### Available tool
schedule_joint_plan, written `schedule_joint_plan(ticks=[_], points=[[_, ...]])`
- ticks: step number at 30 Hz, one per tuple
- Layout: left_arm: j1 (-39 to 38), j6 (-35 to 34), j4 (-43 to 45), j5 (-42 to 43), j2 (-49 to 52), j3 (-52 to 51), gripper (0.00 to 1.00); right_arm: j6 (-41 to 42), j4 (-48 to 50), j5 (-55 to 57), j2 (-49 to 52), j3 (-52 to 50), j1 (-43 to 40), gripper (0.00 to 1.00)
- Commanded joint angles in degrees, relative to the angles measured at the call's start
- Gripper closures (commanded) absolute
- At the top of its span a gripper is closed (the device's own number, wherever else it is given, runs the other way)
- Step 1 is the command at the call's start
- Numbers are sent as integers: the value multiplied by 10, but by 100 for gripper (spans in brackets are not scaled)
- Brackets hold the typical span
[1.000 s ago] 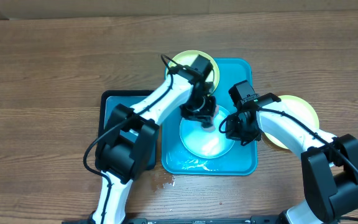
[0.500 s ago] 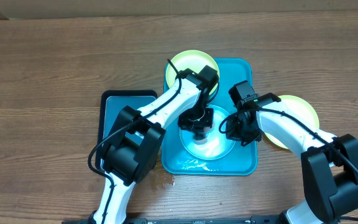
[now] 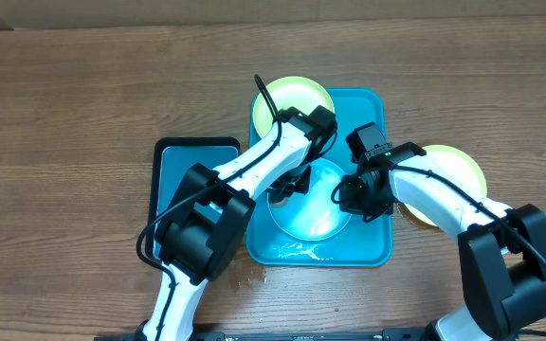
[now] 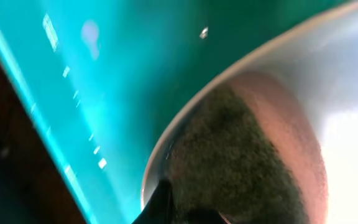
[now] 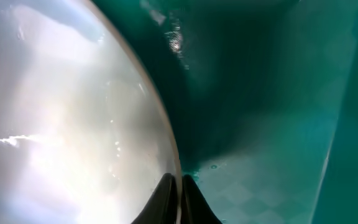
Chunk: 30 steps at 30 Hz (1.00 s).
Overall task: Clean dirty plates on tray and stack at the side
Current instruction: 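Scrub the light blue plate with the sponge in the left gripper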
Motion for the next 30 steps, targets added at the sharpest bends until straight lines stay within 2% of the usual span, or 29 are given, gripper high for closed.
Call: schedule_joint_plan(ticks=[1, 10, 21, 24, 26, 30], points=[[16, 26, 54, 53, 7, 0, 96, -7, -14, 50, -5, -7, -6, 96], [19, 24, 135, 250, 35, 0, 96, -7, -16, 50, -5, -7, -6, 96], [18, 43, 186, 420, 64, 0, 96, -7, -18, 50, -5, -7, -6, 96], [24, 35, 140, 363, 64, 0, 96, -7, -18, 50, -5, -7, -6, 96], [33, 15, 87, 244, 63, 1, 96, -7, -18, 50, -5, -7, -6, 96], [44, -10, 42, 126, 48, 2, 96, -7, -18, 50, -5, -7, -6, 96]])
